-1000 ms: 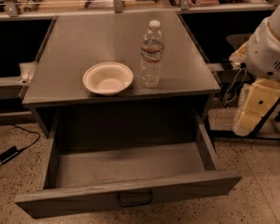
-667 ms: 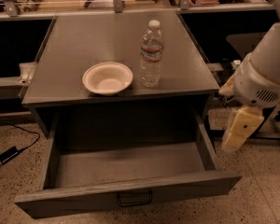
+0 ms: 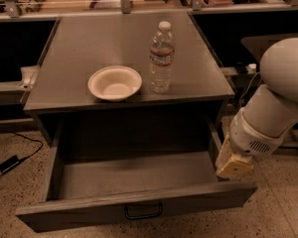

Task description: Close top drawer

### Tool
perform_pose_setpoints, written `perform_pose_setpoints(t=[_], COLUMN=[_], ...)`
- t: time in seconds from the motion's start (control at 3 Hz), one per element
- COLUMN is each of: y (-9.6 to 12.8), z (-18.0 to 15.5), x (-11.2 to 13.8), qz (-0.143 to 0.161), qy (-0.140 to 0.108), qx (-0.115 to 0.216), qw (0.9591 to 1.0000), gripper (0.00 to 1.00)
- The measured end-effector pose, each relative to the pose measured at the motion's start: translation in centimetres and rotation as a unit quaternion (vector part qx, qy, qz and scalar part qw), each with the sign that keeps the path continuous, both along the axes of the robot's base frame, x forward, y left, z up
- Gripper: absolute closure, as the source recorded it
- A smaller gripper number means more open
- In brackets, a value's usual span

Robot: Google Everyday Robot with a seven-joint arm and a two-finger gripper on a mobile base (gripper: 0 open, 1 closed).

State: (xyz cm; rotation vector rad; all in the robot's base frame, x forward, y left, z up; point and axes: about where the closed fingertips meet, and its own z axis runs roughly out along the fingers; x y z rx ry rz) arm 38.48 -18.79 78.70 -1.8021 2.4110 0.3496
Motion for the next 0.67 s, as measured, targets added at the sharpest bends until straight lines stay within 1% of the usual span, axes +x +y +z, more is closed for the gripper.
perform_pose_setpoints(t=[0.33,0.67], y=[1.4,3.4], z=[-0.6,-1.7], x=[-1.5,-3.4], qz=[0.002,0.015], qy=[0.017,0.012], qx=[0.024,0.032], qw=[0.9996,0.9993], gripper=[0.86,1.0])
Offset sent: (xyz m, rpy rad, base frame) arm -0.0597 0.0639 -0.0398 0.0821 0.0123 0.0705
